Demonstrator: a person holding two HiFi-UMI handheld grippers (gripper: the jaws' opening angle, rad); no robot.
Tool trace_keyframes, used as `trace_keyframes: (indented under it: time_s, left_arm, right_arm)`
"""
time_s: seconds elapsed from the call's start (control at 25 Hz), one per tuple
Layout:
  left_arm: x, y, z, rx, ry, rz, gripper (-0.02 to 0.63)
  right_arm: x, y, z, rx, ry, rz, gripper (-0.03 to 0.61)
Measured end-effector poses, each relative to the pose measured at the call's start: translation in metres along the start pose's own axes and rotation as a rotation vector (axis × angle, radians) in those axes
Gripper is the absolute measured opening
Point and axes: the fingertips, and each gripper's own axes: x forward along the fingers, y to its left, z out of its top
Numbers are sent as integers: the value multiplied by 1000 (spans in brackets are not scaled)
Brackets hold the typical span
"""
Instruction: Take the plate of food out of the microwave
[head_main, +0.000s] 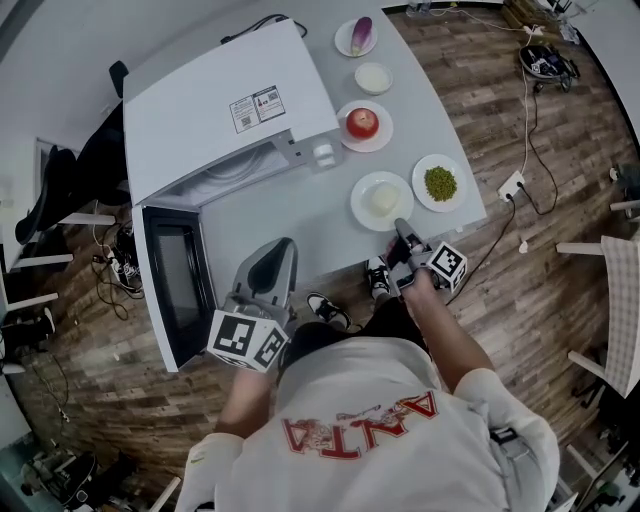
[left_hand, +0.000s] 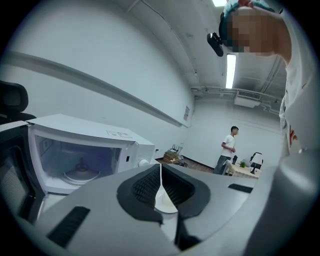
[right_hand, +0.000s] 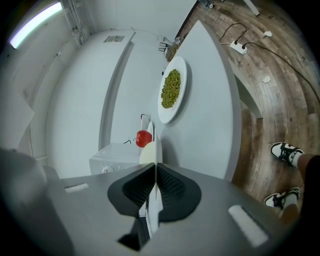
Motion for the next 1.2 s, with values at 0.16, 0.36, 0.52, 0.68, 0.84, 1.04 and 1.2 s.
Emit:
trace_keyframes:
  time_s: [0.16,0.36,0.52,0.68,0.84,1.04,1.2]
  left_arm:
    - [3,1,0,-9,1,9,17]
    - [4,8,-1,-18,-23,22,16]
    - [3,10,1,-29,-29,30,17]
    - [2,12,1,-35,-30,38,17]
    - [-1,13,3,-39,-26,48,17]
    - [-4,13,3,-37,-49,50,17]
    - [-7,13,7,-35,-50,57,17]
  right_arm:
    - [9,-2,4,1,13,-14,14]
    - [16,0,1,-24,54,-57,14]
    - [19,14,-2,-123,103,-51,105]
    - [22,17,-8,-308,213,-128,186]
    - [23,12,-20,-572,369,-242,220]
    - [21,1,-33,-859,550,-340,239]
    - [15,-7,-40,-1048,671,-399,253]
